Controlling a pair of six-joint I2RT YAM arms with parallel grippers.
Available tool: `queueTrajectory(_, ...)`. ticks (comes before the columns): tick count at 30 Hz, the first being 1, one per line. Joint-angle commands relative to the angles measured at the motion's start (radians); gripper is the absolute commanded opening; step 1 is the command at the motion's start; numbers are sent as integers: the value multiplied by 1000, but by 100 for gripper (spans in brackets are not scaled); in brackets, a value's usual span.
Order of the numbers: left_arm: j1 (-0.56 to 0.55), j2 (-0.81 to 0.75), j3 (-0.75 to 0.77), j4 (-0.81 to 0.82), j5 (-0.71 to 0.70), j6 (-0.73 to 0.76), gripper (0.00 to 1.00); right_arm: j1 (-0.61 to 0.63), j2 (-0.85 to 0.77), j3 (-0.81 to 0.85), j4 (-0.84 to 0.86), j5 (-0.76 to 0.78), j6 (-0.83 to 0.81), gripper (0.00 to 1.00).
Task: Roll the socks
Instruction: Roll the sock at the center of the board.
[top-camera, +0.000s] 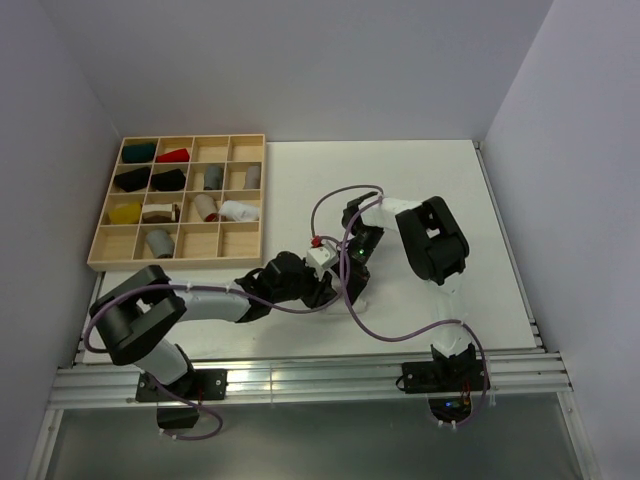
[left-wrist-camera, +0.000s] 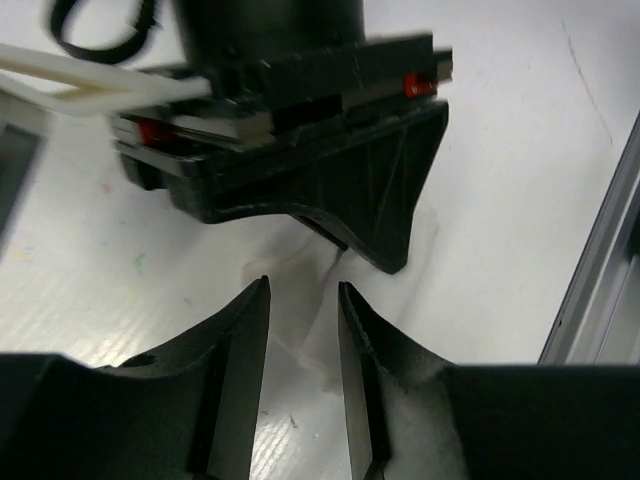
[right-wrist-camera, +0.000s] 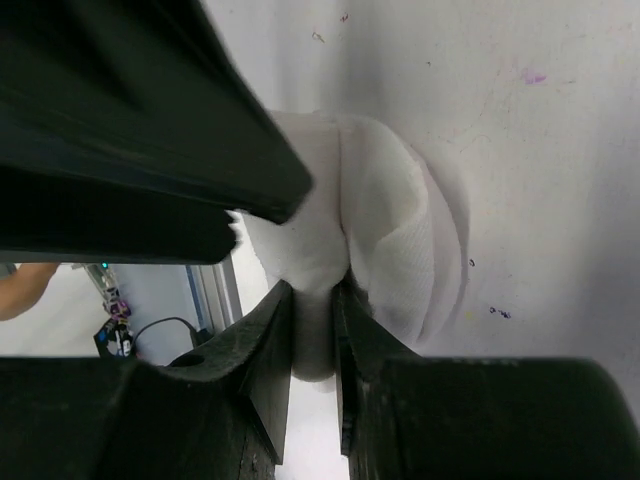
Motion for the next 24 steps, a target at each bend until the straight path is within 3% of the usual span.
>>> queueTrajectory(1, -15, 57, 44, 1, 107, 74, 39, -6, 26, 24, -7, 42, -21, 22)
queueTrajectory(24, -26, 163, 67, 60, 230, 39, 45, -8, 49, 38, -3, 46, -7, 20)
